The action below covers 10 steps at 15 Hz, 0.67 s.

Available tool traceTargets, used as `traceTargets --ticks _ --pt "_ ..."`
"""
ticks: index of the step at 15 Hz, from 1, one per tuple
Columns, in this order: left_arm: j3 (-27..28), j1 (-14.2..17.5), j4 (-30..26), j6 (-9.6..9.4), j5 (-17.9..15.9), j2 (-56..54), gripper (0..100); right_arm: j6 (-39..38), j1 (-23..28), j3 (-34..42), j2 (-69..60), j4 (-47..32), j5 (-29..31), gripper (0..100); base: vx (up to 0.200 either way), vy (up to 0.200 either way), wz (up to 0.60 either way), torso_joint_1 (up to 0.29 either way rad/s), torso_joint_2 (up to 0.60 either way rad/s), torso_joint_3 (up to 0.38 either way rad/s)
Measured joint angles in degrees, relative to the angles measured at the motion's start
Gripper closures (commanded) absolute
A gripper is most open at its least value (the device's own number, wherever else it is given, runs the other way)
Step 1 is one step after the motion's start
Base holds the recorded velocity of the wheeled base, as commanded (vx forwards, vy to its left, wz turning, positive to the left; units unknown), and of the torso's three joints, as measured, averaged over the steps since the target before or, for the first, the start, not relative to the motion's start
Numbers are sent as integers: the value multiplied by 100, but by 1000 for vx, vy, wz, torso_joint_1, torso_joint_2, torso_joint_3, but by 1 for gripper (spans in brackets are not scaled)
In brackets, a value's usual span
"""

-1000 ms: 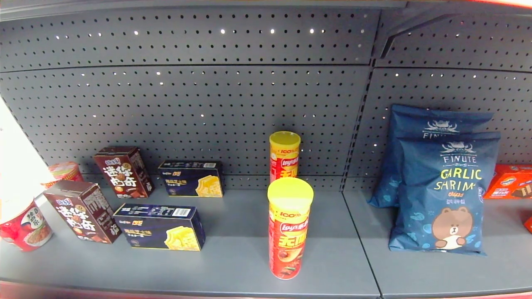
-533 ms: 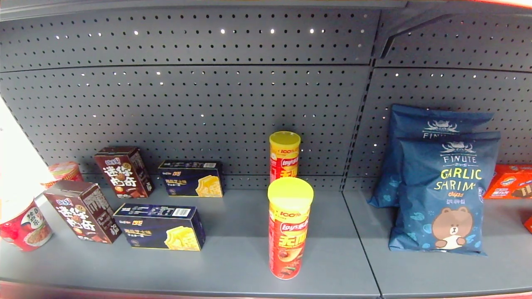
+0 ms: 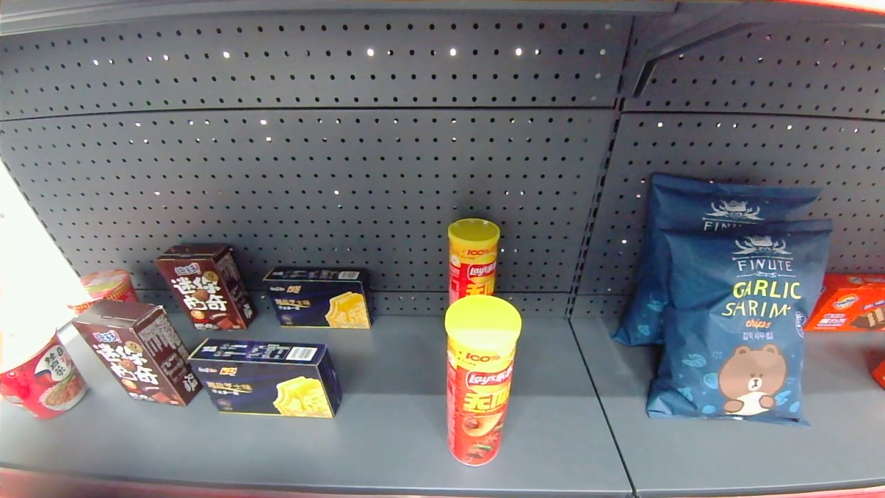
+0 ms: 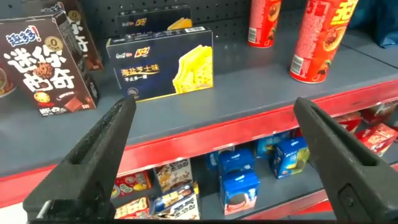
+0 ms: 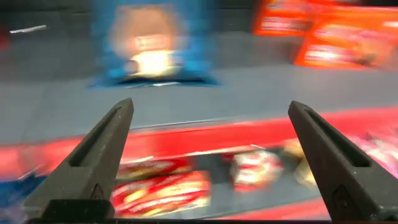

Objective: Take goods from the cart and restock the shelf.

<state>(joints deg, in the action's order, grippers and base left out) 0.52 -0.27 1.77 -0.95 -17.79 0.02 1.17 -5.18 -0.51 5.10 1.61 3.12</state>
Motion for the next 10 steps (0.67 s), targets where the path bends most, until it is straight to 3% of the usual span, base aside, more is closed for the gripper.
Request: traceTargets --ticks 1,2,5,8,10 --pt "0 0 0 0 6 0 0 -9 0 -30 2 -71 -536 0 0 0 0 0 0 0" --pt "0 0 1 2 11 0 0 -24 22 -52 2 -140 -667 0 0 0 0 0 0 0" --pt "0 0 4 22 17 0 0 -316 507 -74 -105 -168 640 0 0 0 0 0 0 0" --pt "0 0 4 9 -9 0 0 -110 547 2 -343 -168 -290 0 0 0 0 0 0 0" --pt "0 0 4 22 16 0 0 -110 518 30 -430 -166 -268 0 0 0 0 0 0 0"
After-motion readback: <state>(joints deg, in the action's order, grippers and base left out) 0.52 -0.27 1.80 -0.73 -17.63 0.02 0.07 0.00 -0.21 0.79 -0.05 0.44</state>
